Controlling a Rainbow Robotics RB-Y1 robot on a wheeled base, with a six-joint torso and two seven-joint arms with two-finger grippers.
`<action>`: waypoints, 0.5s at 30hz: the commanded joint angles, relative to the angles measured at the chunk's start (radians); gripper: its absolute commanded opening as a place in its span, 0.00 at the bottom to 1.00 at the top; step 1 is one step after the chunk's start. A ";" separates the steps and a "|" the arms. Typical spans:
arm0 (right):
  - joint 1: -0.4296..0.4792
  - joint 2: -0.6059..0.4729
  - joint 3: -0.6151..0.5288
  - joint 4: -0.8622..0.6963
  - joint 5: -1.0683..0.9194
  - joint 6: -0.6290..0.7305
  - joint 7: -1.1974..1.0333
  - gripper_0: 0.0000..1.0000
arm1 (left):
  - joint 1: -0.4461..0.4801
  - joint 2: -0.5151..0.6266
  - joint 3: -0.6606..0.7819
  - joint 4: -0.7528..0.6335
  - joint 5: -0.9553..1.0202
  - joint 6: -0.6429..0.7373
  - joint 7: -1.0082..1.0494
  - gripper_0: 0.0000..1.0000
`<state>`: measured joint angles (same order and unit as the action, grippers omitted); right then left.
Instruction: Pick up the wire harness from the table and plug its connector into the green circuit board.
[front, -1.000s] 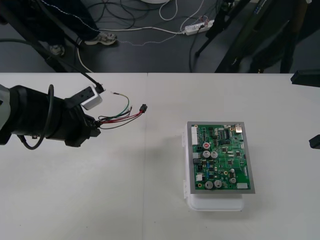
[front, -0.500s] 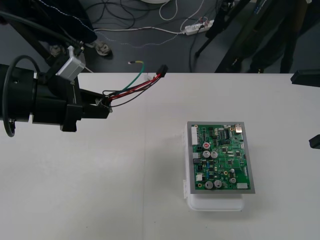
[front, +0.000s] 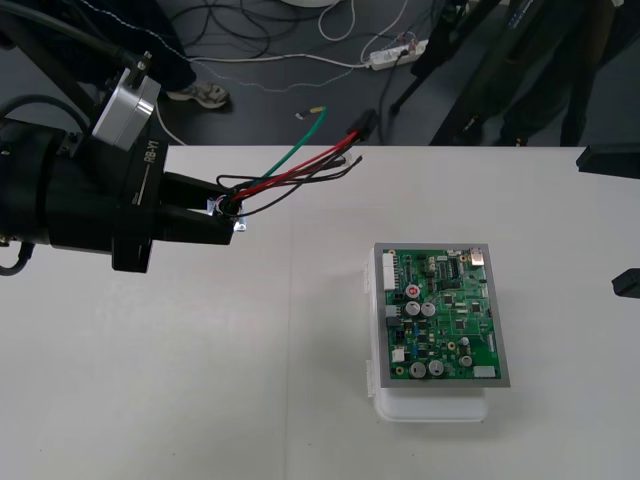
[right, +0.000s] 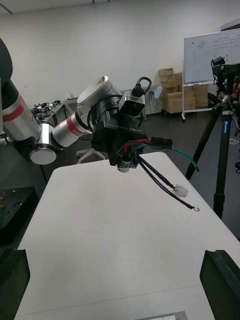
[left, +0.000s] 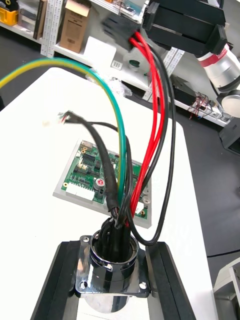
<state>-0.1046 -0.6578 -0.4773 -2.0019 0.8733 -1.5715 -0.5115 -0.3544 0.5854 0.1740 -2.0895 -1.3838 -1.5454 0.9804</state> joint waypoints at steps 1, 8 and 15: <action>-0.009 0.018 0.059 0.008 -0.008 0.001 0.022 1.00 | -0.048 -0.015 -0.037 -0.030 0.163 -0.025 0.050 0.00; -0.095 -0.037 0.097 0.071 -0.066 0.001 0.019 1.00 | -0.057 -0.022 -0.097 0.005 0.275 -0.025 0.099 0.00; -0.188 -0.097 0.189 0.216 -0.155 0.001 0.025 1.00 | -0.063 -0.032 -0.165 0.017 0.368 -0.025 0.129 0.00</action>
<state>-0.2249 -0.6974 -0.3444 -1.8242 0.7527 -1.5714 -0.5115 -0.3778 0.5759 0.0467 -2.0711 -1.0552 -1.5472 1.0221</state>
